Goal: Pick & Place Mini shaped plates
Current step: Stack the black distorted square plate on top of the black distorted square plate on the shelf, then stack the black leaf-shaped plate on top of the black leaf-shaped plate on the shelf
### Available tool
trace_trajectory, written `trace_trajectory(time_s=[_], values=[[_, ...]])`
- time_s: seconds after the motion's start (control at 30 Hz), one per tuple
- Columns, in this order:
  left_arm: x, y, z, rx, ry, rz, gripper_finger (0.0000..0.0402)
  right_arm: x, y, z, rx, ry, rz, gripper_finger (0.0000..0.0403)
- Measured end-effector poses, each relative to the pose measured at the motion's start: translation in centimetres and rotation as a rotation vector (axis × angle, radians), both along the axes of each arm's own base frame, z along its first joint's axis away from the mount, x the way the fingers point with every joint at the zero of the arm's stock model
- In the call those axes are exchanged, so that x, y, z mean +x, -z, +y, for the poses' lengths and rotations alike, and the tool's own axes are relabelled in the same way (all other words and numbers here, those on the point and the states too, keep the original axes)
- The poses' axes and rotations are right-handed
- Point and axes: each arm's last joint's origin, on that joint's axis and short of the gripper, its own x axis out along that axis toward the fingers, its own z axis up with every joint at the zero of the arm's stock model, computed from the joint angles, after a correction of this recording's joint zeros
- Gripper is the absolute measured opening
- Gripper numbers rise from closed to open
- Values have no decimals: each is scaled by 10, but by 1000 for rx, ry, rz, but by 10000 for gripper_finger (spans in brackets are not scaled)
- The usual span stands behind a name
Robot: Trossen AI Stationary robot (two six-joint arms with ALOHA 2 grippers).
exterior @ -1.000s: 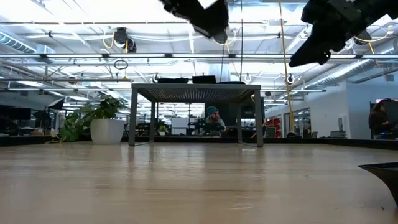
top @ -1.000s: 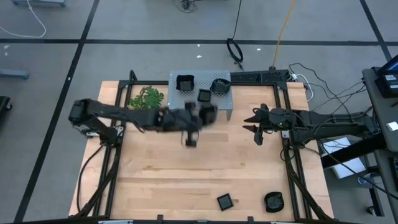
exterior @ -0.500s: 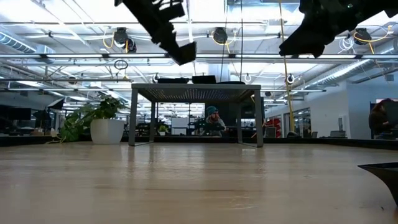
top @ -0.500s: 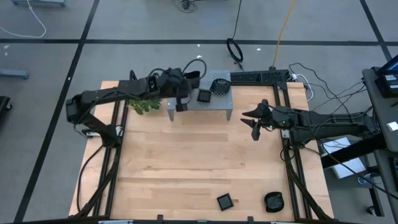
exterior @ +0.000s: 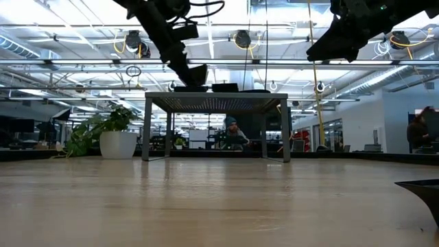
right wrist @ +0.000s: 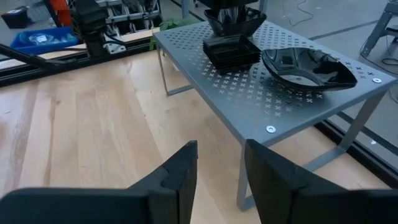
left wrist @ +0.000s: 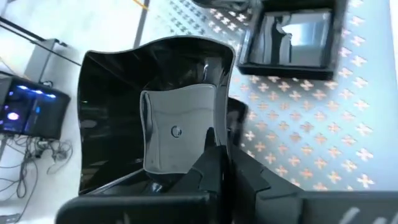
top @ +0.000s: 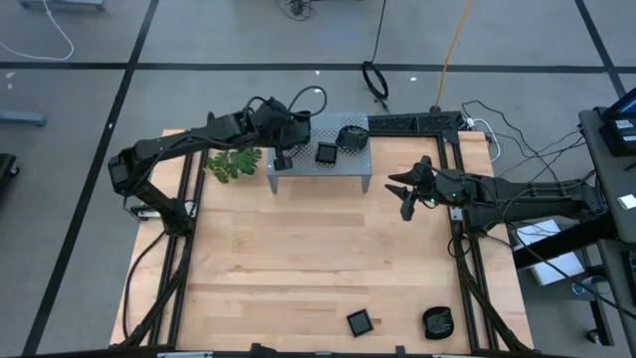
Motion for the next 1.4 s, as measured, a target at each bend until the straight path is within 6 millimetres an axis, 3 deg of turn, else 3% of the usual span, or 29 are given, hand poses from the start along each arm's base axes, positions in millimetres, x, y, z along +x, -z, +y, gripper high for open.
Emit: trace_trajectory(time_s=[0.6, 0.93, 1.13, 1.27, 1.4], values=[[-5, 4, 1, -4, 20, 68, 5, 0, 0, 0, 0, 1, 0, 121], [-4, 4, -1, -6, 22, 66, 72, 0, 0, 0, 1, -1, 0, 121], [0, 3, -7, 2, 41, 54, 85, 0, 0, 0, 5, -10, 3, 121], [7, 0, -16, 35, 51, 30, 85, 1, 2, 4, 71, -127, 8, 121], [15, -5, -30, 139, -9, 18, 86, -1, 6, 11, 253, -279, 30, 121]])
